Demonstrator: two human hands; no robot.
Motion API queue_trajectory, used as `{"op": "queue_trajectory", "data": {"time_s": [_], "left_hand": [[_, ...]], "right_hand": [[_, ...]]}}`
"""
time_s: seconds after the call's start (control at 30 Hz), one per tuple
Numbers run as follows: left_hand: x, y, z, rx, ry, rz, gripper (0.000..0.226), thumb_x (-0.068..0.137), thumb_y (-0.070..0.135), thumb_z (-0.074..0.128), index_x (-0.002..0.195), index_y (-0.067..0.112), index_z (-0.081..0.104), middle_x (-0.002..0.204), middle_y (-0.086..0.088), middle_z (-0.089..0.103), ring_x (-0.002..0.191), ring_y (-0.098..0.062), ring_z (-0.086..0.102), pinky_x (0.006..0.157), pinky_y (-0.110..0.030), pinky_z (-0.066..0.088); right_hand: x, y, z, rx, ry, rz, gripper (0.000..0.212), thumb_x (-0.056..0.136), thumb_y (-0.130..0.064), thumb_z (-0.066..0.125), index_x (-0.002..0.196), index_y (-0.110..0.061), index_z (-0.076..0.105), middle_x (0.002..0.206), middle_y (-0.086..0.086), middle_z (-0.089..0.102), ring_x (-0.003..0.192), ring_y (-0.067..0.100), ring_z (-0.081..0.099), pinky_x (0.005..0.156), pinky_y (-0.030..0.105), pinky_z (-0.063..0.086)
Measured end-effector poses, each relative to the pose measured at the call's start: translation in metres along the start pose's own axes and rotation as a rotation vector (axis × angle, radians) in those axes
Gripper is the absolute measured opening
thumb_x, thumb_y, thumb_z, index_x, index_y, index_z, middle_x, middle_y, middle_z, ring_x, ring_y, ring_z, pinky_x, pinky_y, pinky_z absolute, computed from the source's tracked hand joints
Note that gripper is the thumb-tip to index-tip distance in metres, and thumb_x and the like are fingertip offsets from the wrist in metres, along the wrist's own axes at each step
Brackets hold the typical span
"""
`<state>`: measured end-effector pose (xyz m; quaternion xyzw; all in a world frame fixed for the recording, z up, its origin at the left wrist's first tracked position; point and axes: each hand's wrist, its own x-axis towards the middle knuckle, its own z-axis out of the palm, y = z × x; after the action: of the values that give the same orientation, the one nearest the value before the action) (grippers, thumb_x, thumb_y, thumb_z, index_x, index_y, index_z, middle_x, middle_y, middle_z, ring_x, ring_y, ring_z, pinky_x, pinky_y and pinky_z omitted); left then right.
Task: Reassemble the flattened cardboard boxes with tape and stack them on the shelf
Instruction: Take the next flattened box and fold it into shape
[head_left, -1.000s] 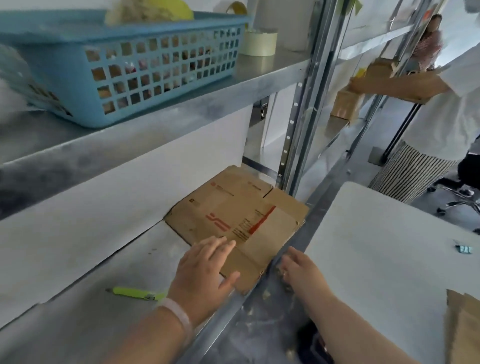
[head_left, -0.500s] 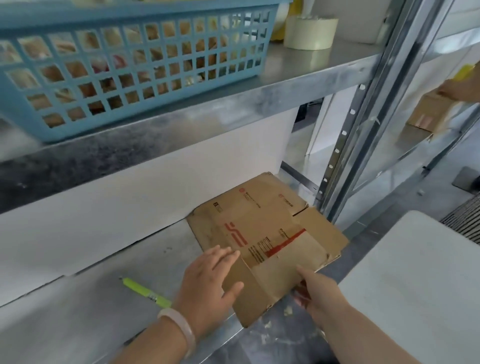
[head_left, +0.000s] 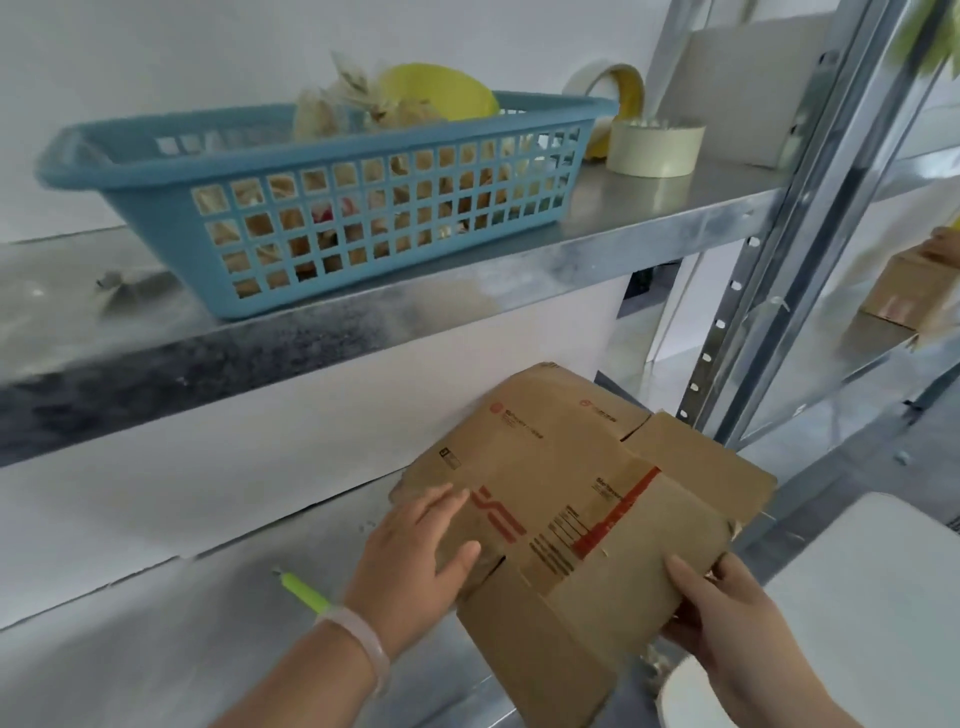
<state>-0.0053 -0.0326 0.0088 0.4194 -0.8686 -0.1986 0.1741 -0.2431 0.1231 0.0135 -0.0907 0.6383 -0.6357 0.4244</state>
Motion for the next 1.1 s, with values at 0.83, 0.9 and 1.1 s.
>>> {"op": "queue_trajectory", "data": {"time_s": [0.83,0.9,1.1], "left_hand": [[-0.202,-0.167,-0.162,-0.625,0.588,-0.625,0.037,0.087,0.012,0.067,0.119,0.025,0.053,0.114,0.008,0.064,0.107,-0.01,0.059,0.09,-0.031,0.048],[-0.214,-0.175,-0.17,-0.579,0.607,-0.616,0.046,0.085,0.011,0.068,0.123,0.028,0.048,0.115,0.011,0.059,0.106,-0.012,0.057,0.085,-0.024,0.048],[-0.246,-0.202,-0.175,-0.532,0.594,-0.533,0.055,0.082,0.019,0.074,0.114,0.052,0.043,0.109,0.019,0.059,0.104,-0.002,0.057,0.071,-0.014,0.052]], "right_hand": [[-0.105,0.035,0.217,-0.64,-0.868,-0.28,0.129,0.035,-0.077,0.082,0.14,-0.049,0.012,0.139,-0.025,0.037,0.127,-0.006,0.04,0.106,0.03,0.043],[-0.114,0.047,0.243,-0.716,-0.785,-0.348,0.145,0.033,-0.084,0.076,0.148,-0.045,-0.003,0.149,-0.015,0.029,0.137,0.009,0.031,0.115,0.043,0.033],[-0.129,0.066,0.294,-0.75,-0.582,-0.406,0.131,0.051,-0.071,0.068,0.145,-0.049,-0.02,0.156,-0.004,0.017,0.133,0.019,0.042,0.112,0.043,0.038]]}}
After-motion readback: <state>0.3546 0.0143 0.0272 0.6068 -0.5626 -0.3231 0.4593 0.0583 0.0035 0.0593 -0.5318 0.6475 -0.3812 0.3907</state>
